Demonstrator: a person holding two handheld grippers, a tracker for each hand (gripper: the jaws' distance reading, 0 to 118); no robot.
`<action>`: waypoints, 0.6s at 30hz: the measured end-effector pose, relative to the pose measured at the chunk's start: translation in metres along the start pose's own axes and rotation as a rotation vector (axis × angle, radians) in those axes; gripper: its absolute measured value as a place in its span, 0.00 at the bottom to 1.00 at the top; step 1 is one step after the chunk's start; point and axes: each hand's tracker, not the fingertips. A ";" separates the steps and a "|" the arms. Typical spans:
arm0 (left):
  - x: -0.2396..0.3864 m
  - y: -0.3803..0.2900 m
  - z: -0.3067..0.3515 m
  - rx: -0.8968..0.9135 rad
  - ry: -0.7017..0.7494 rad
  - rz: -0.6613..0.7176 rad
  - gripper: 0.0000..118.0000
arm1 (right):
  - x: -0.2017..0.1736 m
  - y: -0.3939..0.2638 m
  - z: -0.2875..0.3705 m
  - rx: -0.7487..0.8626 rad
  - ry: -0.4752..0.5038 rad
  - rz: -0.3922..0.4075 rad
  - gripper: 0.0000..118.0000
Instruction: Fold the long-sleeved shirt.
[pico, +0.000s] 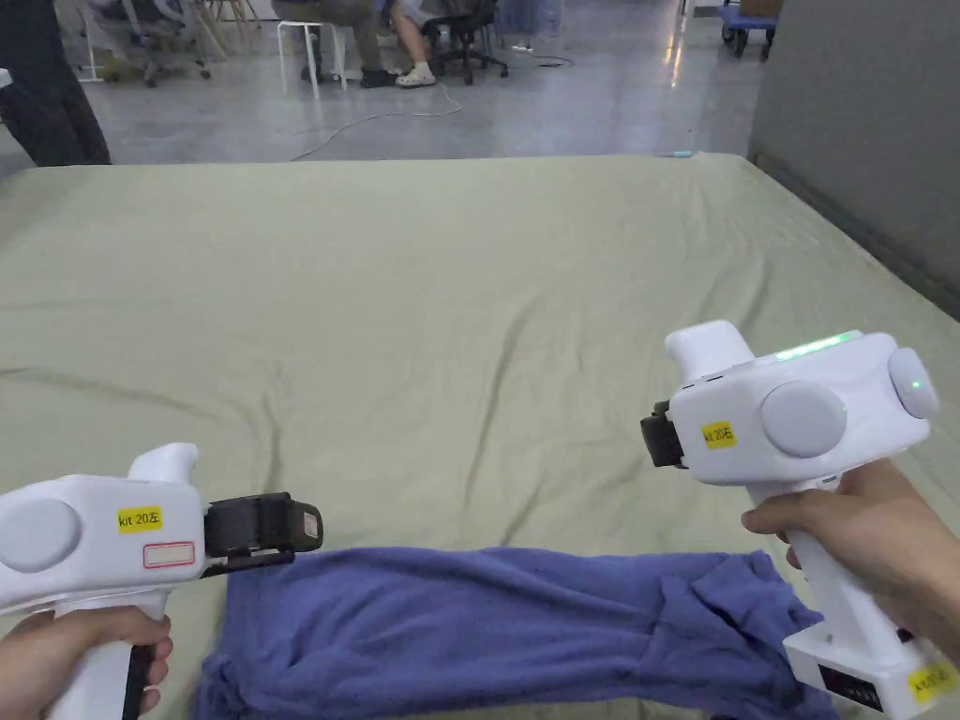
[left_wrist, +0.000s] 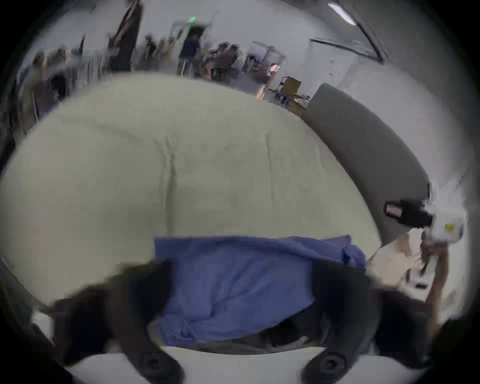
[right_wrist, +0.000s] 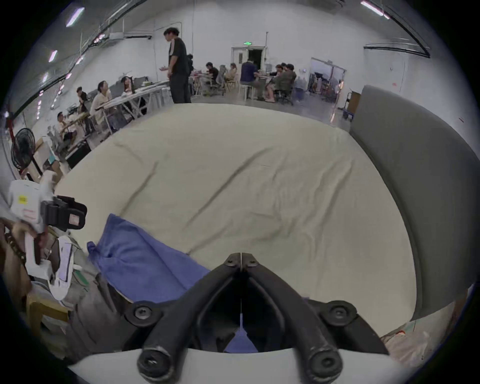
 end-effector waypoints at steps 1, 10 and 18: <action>-0.014 -0.003 -0.002 -0.019 -0.037 0.044 1.00 | -0.006 0.001 0.002 0.006 0.006 0.004 0.00; -0.112 -0.034 -0.046 -0.185 -0.267 0.391 1.00 | -0.024 -0.009 0.014 0.022 0.059 0.024 0.00; -0.100 -0.038 -0.079 -0.105 -0.431 0.423 1.00 | -0.028 -0.012 0.009 0.009 0.083 0.015 0.00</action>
